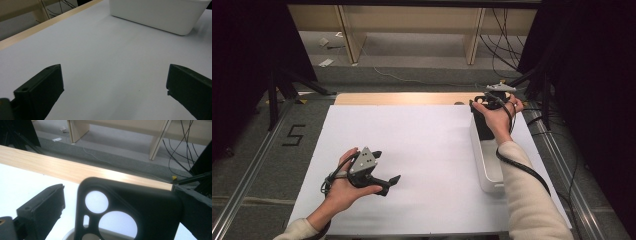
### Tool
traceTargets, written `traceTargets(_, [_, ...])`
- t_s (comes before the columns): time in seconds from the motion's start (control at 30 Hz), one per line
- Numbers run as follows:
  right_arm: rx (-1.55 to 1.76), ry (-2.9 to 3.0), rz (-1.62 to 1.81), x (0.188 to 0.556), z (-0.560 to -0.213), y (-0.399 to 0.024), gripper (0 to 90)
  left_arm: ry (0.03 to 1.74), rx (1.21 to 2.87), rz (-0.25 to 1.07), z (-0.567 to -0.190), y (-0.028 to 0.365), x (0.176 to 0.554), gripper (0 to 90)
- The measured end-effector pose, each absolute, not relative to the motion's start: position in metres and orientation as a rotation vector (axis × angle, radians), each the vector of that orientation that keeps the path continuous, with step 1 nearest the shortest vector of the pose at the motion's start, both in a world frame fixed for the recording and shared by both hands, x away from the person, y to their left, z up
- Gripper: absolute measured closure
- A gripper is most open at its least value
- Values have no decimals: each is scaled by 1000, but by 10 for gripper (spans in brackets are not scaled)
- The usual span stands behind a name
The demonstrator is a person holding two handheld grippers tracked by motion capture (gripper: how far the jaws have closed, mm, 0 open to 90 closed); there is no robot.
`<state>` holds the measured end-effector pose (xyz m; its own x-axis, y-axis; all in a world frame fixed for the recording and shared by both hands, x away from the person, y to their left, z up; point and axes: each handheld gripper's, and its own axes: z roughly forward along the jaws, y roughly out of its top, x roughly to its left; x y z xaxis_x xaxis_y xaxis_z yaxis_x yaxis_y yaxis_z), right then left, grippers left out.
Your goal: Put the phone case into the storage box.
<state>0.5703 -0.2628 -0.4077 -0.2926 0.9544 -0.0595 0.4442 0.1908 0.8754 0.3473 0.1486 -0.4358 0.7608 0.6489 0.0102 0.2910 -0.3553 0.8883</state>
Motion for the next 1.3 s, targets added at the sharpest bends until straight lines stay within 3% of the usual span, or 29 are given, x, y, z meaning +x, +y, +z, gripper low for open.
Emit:
traceTargets(0.97, [1244, 1756, 1138, 565, -380, -262, 11, 716, 1949, 447, -436, 148, 348, 9])
traceTargets(1.17, [1212, 1765, 1174, 555, -374, -260, 163, 714, 1950, 446, -436, 147, 348, 8])
traceTargets(1.3, [1180, 1763, 1193, 547, -370, -256, 194, 719, 1948, 447, -436, 147, 348, 9])
